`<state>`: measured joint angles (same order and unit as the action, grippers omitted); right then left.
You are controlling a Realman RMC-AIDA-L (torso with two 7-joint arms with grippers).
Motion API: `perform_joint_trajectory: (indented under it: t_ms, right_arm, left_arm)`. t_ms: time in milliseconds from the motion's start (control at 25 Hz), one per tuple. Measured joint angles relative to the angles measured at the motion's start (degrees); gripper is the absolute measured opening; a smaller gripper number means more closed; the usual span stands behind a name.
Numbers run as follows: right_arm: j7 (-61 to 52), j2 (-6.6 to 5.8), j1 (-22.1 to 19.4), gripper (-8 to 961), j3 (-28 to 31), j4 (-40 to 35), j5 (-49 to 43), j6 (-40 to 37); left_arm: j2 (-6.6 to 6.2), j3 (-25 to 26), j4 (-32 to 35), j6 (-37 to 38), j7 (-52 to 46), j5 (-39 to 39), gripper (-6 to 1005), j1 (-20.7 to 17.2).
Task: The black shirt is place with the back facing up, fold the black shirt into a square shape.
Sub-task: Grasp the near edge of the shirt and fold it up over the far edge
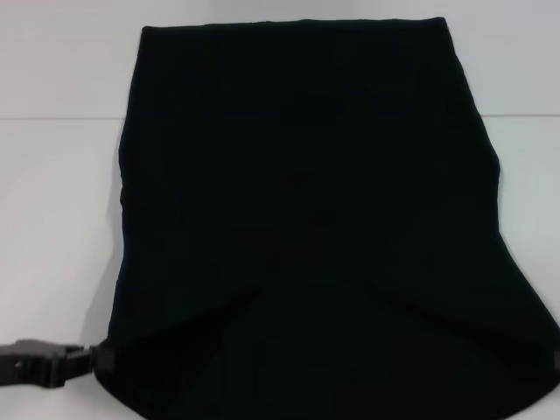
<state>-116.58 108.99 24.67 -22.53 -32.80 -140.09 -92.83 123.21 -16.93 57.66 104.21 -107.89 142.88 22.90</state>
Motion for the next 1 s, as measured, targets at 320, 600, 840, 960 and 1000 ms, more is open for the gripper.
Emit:
perform_joint_trajectory:
  t_ms: [320, 600, 840, 960, 1000]
  right_arm:
    - [5.35, -0.45, -4.91, 38, 4.44, -0.43, -0.06, -3.78]
    - [6.18, -1.23, -6.90, 38, 5.88, -0.56, -0.28, -6.41]
    - [6.03, -2.46, -5.96, 39, 10.04, -0.64, -0.06, -7.58]
    - [5.84, -2.60, -3.31, 39, 10.57, -0.66, -0.02, -6.93]
    - [5.83, -2.59, -2.18, 39, 10.89, -0.67, 0.03, -6.43]
  left_arm:
    - [-0.04, 7.50, -0.52, 8.32, 3.38, -0.02, 83, -3.49]
    - [0.55, 7.56, -1.85, 9.25, 4.45, 0.73, 89, -5.45]
    - [0.24, 7.66, -3.88, 8.34, 4.25, 0.41, 93, -3.86]
    - [-0.78, 7.67, -5.72, 6.78, 2.79, -0.66, 95, -0.96]
    - [-1.24, 7.72, -6.60, 5.87, 2.08, -1.09, 96, 0.05]
